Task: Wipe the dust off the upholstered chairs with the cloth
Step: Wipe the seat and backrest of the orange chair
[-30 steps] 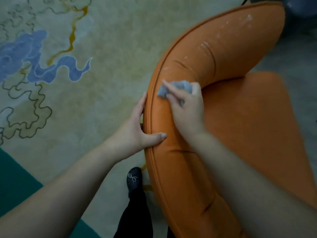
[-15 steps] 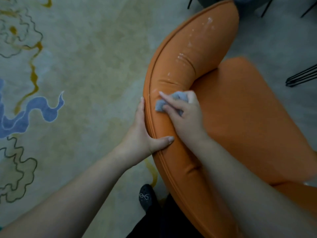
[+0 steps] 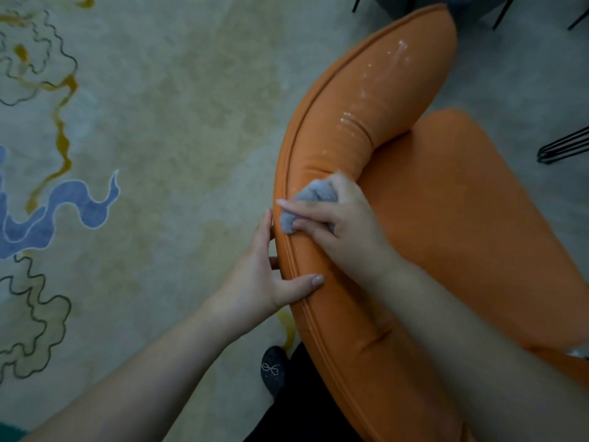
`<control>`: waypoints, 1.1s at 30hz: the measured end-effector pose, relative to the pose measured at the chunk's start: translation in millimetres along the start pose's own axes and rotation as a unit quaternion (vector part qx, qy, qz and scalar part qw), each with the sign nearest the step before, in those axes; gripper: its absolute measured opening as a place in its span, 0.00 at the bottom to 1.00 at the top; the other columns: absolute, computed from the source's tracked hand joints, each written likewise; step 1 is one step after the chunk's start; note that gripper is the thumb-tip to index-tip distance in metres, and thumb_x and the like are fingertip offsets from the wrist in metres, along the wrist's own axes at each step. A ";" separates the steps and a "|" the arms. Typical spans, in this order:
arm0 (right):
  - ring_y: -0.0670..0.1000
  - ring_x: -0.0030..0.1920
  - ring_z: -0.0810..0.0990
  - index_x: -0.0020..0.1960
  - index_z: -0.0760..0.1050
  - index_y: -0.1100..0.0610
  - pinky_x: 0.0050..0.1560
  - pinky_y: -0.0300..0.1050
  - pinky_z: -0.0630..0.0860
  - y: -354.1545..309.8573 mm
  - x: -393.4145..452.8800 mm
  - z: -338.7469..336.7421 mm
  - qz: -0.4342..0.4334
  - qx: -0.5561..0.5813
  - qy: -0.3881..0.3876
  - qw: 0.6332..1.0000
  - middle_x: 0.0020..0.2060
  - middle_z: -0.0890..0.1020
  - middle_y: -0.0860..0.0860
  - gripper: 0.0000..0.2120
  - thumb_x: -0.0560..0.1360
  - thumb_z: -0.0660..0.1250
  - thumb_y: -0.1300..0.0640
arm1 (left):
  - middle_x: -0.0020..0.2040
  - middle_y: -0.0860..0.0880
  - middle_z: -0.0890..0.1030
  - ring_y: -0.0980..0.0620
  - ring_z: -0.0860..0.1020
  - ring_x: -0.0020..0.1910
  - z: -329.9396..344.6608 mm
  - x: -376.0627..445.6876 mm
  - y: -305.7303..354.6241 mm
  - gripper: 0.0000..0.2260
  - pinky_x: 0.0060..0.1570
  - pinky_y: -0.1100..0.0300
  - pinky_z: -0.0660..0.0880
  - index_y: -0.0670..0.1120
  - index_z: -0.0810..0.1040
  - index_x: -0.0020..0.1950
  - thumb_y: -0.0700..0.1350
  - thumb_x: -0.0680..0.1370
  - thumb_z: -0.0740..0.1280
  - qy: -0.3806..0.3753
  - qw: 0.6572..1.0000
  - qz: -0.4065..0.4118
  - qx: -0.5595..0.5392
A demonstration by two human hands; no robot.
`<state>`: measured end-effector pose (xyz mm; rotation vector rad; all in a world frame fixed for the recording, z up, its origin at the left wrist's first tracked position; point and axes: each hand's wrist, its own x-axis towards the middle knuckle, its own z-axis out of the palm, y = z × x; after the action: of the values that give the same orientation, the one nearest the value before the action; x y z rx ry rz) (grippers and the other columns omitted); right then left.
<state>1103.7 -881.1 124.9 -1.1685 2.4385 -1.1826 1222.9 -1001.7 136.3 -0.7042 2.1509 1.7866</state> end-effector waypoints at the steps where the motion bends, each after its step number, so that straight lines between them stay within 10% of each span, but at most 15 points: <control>1: 0.56 0.49 0.71 0.59 0.79 0.47 0.53 0.45 0.68 1.5 17.7 1.1 -0.008 -0.030 0.005 1.000 0.44 0.70 0.53 0.14 0.74 0.69 0.54 | 0.72 0.58 0.65 0.58 0.77 0.58 -0.8 -0.6 1.4 0.54 0.50 0.61 0.79 0.56 0.45 0.78 0.53 0.63 0.78 0.001 1.000 -0.006 0.007; 6: 0.58 0.57 0.70 0.60 0.79 0.46 0.63 0.48 0.66 13.0 96.6 -2.6 0.090 -0.055 0.062 0.992 0.47 0.67 0.51 0.14 0.75 0.68 0.53 | 0.74 0.56 0.62 0.51 0.74 0.63 -6.6 9.0 13.0 0.56 0.58 0.50 0.77 0.60 0.46 0.77 0.61 0.59 0.78 0.004 0.997 -0.007 0.072; 12: 0.55 0.48 0.73 0.61 0.78 0.48 0.51 0.46 0.72 -3.1 3.9 -1.0 0.001 0.025 0.025 0.999 0.43 0.70 0.54 0.15 0.74 0.67 0.54 | 0.70 0.56 0.68 0.55 0.76 0.59 -9.5 13.2 9.1 0.55 0.56 0.54 0.77 0.54 0.48 0.78 0.57 0.60 0.79 0.015 0.996 0.010 0.087; 18: 0.58 0.52 0.75 0.60 0.79 0.53 0.61 0.49 0.71 31.0 58.5 4.0 0.088 0.033 0.162 0.982 0.47 0.69 0.53 0.15 0.74 0.69 0.58 | 0.75 0.53 0.61 0.52 0.70 0.68 -16.6 39.6 22.1 0.60 0.65 0.51 0.71 0.55 0.45 0.78 0.64 0.55 0.75 0.042 0.991 0.031 0.125; 27: 0.45 0.52 0.75 0.63 0.75 0.47 0.60 0.32 0.68 42.9 14.8 11.9 0.107 0.115 0.197 0.968 0.49 0.69 0.46 0.16 0.76 0.65 0.54 | 0.76 0.53 0.59 0.62 0.60 0.71 -19.4 97.0 45.7 0.48 0.64 0.73 0.56 0.50 0.50 0.78 0.50 0.67 0.76 0.095 0.972 0.073 0.203; 33: 0.58 0.50 0.75 0.61 0.78 0.50 0.57 0.51 0.72 73.3 89.6 -5.2 0.068 0.012 0.247 0.966 0.47 0.73 0.56 0.15 0.74 0.68 0.56 | 0.76 0.51 0.60 0.55 0.61 0.73 -20.3 136.4 67.5 0.44 0.71 0.60 0.59 0.49 0.52 0.78 0.49 0.70 0.75 0.104 0.963 0.093 0.231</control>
<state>999.2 -915.7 89.0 -0.7464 2.7829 -1.6118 1074.4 -1040.2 131.1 -0.6061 2.7164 1.2446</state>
